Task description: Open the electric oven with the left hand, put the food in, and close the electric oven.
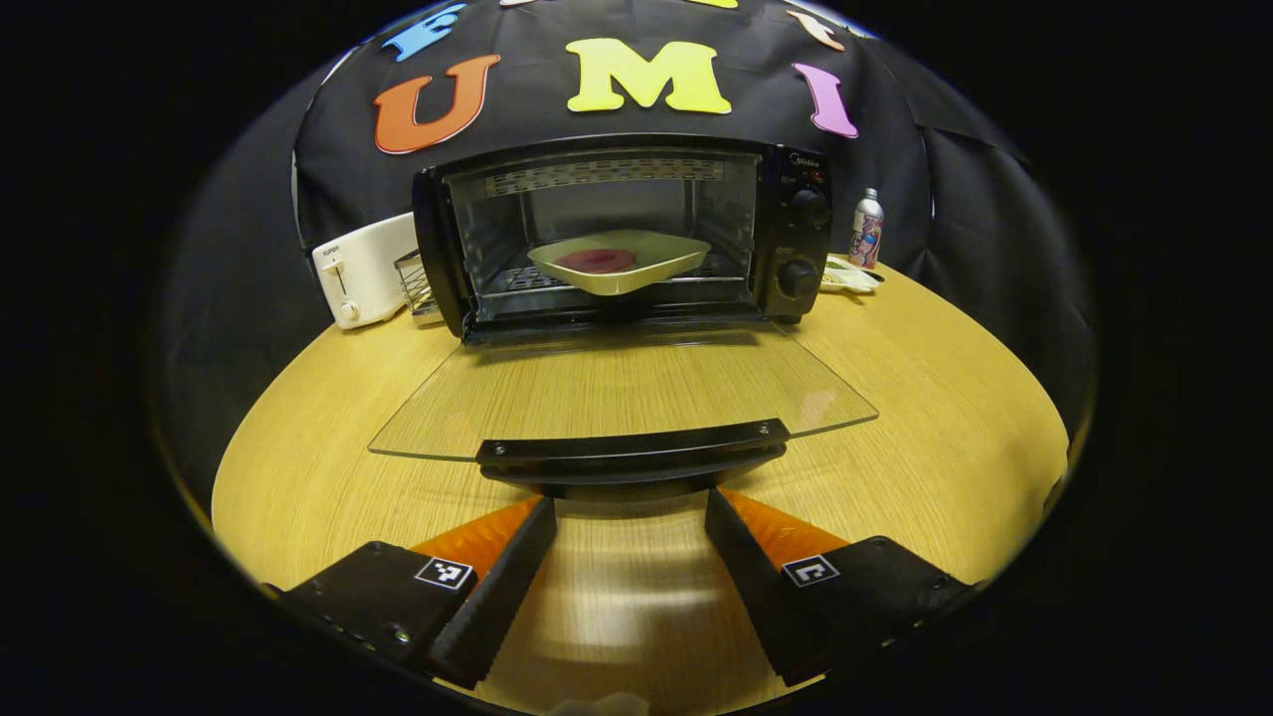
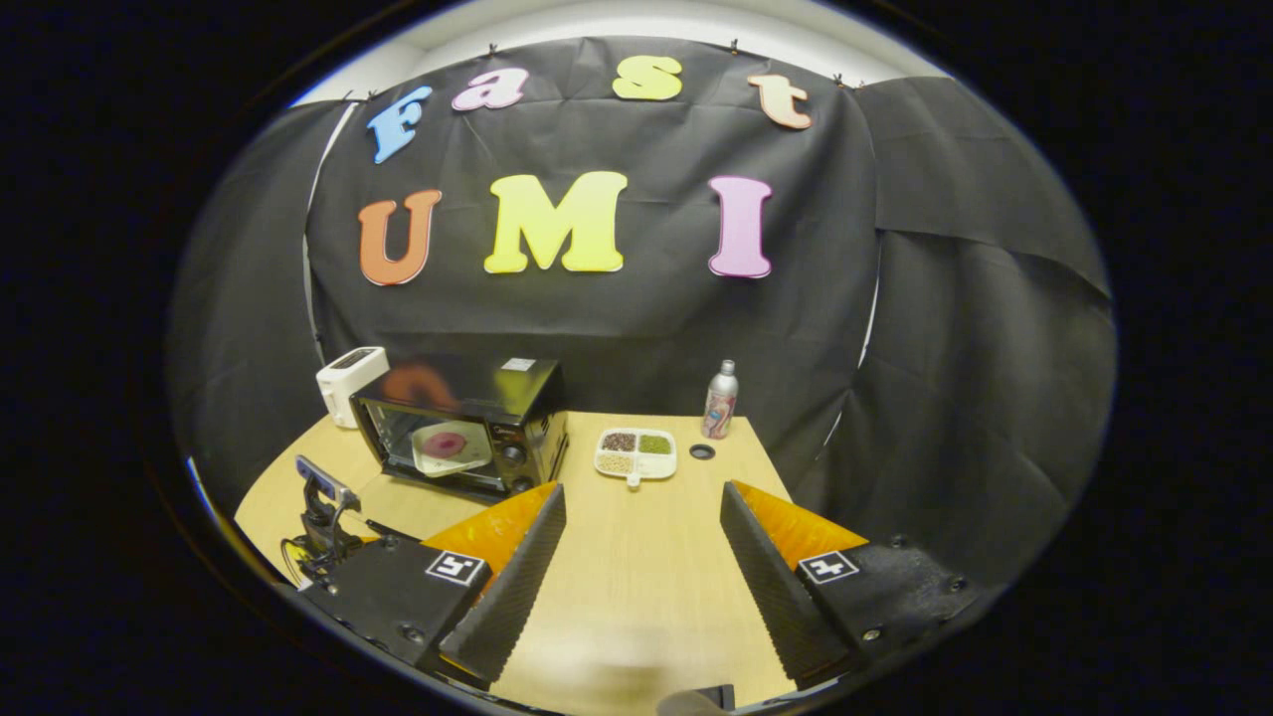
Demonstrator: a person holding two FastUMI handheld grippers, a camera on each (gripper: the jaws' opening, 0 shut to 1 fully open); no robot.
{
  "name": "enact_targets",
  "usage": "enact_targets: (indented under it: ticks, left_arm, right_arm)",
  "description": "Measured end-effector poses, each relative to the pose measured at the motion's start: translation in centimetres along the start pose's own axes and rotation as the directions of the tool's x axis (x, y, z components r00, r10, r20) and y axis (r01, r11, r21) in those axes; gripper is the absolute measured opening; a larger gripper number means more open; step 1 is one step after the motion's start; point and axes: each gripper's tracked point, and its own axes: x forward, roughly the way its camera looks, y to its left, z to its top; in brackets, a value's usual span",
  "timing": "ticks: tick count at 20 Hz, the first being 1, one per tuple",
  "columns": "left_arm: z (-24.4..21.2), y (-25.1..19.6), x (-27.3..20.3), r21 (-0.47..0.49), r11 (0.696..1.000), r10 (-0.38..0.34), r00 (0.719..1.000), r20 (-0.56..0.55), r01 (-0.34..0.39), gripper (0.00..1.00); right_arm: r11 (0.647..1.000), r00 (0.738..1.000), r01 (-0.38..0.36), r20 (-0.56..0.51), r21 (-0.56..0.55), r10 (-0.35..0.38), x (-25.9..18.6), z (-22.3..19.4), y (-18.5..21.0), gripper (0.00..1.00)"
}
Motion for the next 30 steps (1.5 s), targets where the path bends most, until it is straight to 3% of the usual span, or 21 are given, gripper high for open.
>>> enact_targets:
  ticks: [10, 25, 30]
  left_arm:
    - [4.6, 0.7, -1.4, 0.011, 1.000, 0.006, 0.998, 0.059, -0.006, 0.97]
    - [15.7, 1.7, -0.4, 0.059, 0.998, 0.004, 0.981, 0.194, -0.016, 0.97]
    - [15.8, 0.6, 0.2, 0.047, 0.999, -0.007, 0.982, 0.186, -0.002, 0.97]
  right_arm:
    - [0.999, 1.000, -0.020, 0.003, 0.029, 0.020, 0.7, 0.0, 0.4, 0.96]
    - [0.996, 1.000, -0.013, 0.020, 0.091, 0.011, 0.7, 0.2, -1.3, 1.00]
    - [0.995, 1.000, -0.006, 0.012, 0.098, 0.005, 0.7, -0.2, -1.7, 0.96]
